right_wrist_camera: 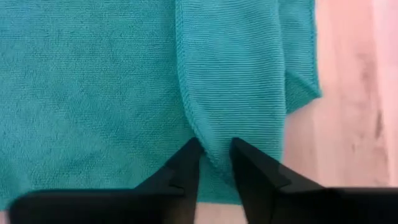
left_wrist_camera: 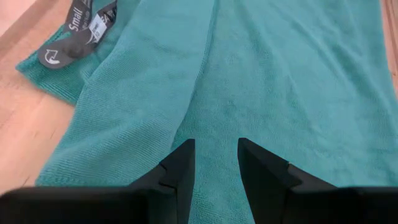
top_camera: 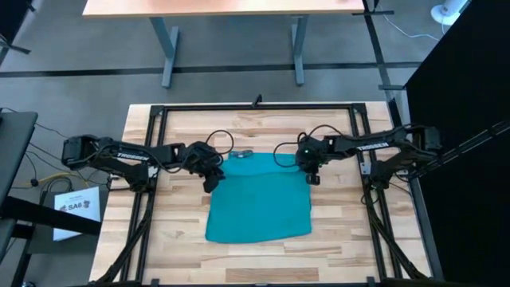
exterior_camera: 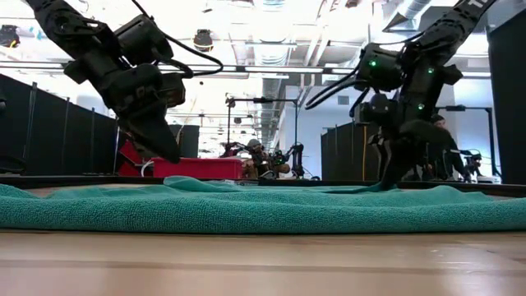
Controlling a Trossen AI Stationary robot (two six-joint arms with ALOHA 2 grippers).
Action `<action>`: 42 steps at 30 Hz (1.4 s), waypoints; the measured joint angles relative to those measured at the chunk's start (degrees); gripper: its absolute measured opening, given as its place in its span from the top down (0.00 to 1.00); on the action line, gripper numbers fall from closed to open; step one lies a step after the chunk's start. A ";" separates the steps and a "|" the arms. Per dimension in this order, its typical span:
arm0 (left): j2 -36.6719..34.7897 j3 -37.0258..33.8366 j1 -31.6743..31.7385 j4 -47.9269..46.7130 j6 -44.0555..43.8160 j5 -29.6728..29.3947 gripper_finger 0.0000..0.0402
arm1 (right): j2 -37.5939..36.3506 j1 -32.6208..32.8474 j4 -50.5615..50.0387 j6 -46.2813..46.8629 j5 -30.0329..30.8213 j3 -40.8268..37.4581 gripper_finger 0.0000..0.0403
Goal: Roll towel
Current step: Roll the blue towel
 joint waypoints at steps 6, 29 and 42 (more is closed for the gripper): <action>0.00 0.00 0.00 -0.89 0.00 -0.01 0.74 | -3.73 -1.61 0.16 2.18 -0.18 3.43 0.99; 0.76 7.00 -0.95 -4.69 8.05 -6.30 0.73 | -2.97 -15.10 -3.51 9.36 -4.80 7.39 0.73; 22.72 24.98 -1.33 -18.25 30.40 -14.90 0.73 | -2.99 -11.80 -5.56 9.38 -4.86 7.36 0.70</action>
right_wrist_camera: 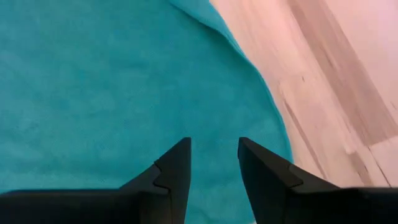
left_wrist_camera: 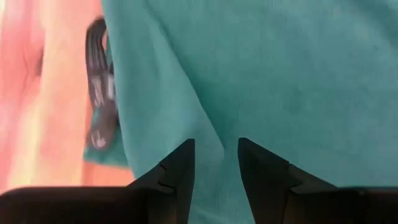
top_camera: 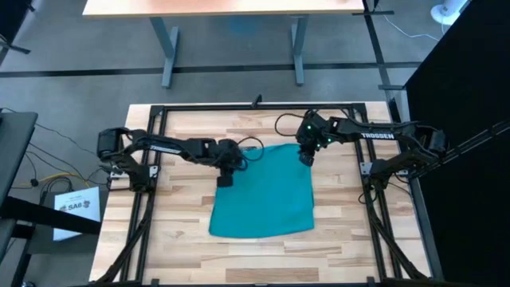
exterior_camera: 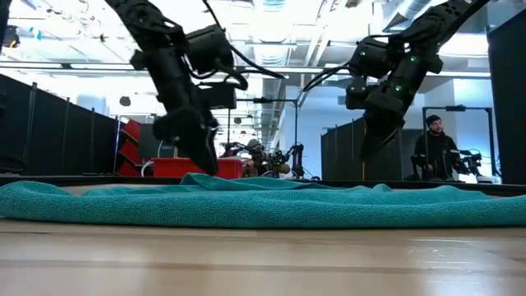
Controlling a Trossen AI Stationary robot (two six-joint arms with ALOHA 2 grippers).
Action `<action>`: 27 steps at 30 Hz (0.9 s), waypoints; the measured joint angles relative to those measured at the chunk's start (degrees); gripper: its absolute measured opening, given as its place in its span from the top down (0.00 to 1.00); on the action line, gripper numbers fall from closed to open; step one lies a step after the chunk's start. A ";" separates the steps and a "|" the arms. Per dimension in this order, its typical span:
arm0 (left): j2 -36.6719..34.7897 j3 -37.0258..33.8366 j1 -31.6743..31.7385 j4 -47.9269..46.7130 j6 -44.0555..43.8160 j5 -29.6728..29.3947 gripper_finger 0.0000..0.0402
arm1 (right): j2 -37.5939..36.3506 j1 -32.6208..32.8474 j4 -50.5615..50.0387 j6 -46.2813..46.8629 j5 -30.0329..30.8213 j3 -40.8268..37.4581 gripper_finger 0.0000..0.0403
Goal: Roll towel
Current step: Roll the blue towel
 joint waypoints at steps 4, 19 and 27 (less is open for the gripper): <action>2.80 0.24 0.02 -1.14 1.80 0.00 0.73 | 0.00 -0.09 -1.65 0.20 0.02 0.00 0.70; 0.58 1.29 2.39 -1.36 1.02 -0.73 1.00 | 0.00 -0.02 -2.14 -0.21 0.02 0.00 0.70; -3.20 1.59 8.79 -4.02 1.41 3.42 1.00 | 0.00 -0.04 -3.08 -0.49 0.02 -0.02 0.70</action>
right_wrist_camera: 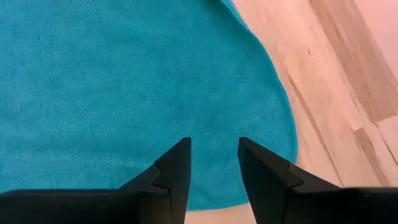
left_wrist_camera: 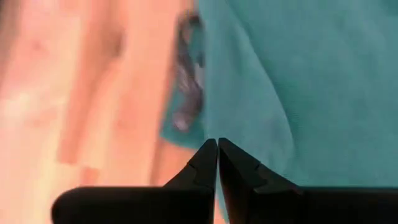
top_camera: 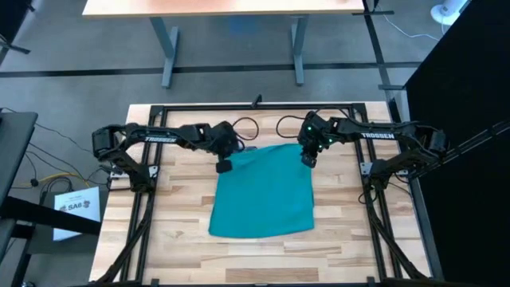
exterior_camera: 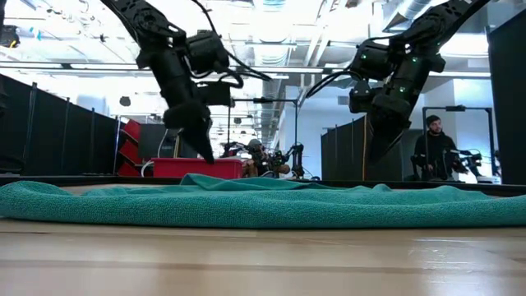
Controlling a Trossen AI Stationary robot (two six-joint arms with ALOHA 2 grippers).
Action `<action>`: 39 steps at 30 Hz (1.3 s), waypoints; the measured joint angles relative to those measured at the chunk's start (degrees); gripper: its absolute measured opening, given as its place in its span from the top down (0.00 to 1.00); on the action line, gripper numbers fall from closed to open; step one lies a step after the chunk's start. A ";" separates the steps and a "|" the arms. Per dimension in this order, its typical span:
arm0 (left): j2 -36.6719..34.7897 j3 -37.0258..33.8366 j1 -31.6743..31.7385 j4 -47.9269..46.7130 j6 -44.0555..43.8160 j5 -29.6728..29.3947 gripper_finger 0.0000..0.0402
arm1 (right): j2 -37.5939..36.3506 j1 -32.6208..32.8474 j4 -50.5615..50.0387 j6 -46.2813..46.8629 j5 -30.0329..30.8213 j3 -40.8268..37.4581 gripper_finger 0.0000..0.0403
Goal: Roll towel
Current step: Roll the blue towel
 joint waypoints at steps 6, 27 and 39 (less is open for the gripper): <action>2.85 1.16 -2.80 -0.29 2.87 1.76 0.92 | 0.02 -0.07 0.42 -0.16 0.00 0.00 0.70; 6.95 2.09 -2.37 0.68 8.08 0.96 0.95 | 0.02 -0.04 -0.68 0.26 0.00 -0.02 0.70; 3.17 2.34 6.75 0.73 4.69 0.80 0.99 | 0.02 -0.04 -2.05 0.28 0.00 -0.02 0.70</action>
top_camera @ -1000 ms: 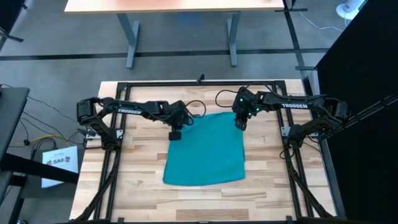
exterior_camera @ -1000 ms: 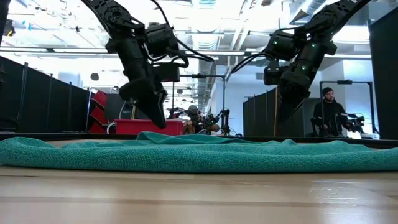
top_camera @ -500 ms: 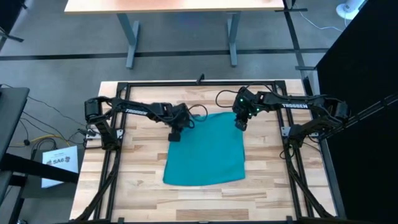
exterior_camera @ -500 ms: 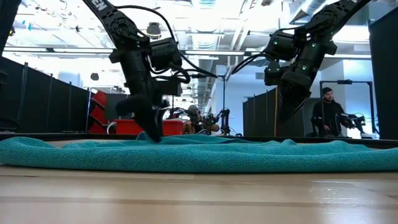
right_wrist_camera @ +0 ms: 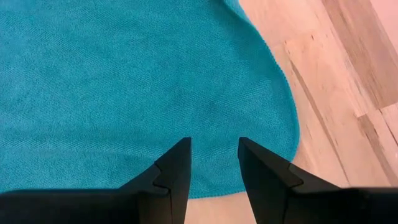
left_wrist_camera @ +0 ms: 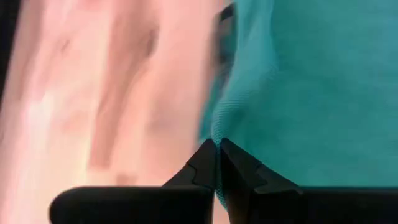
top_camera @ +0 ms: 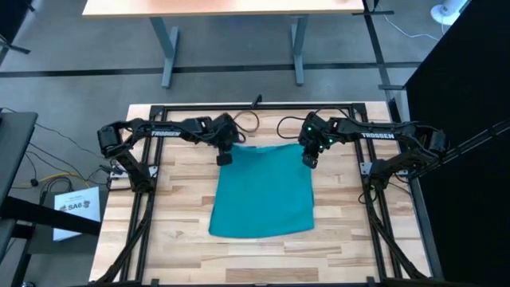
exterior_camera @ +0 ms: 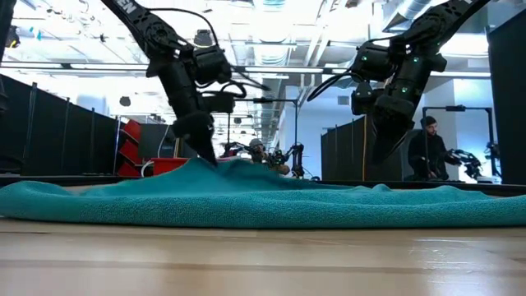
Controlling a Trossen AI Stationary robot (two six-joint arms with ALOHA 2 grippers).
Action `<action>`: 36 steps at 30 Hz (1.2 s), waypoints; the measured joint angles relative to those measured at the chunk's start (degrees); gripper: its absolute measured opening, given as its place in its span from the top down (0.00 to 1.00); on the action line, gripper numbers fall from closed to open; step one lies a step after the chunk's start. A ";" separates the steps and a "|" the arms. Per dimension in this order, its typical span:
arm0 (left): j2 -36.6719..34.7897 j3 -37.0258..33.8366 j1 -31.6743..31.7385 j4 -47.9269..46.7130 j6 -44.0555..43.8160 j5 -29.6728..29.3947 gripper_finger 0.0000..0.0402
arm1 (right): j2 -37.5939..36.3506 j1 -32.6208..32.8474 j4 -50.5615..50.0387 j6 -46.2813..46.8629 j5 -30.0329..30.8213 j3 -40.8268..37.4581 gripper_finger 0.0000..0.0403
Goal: Roll towel
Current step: Roll the blue towel
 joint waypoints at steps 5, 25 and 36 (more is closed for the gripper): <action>0.41 -0.50 3.36 0.91 -2.96 0.33 0.98 | 0.00 0.00 0.04 0.02 0.00 0.00 0.70; -5.21 5.46 -7.19 -21.61 -4.57 9.80 0.74 | -0.04 13.05 -2.60 -4.27 -14.91 0.00 0.68; -6.48 -1.23 -26.65 -19.85 -27.96 9.73 0.76 | -0.98 33.82 -4.29 22.09 -9.03 -3.58 0.71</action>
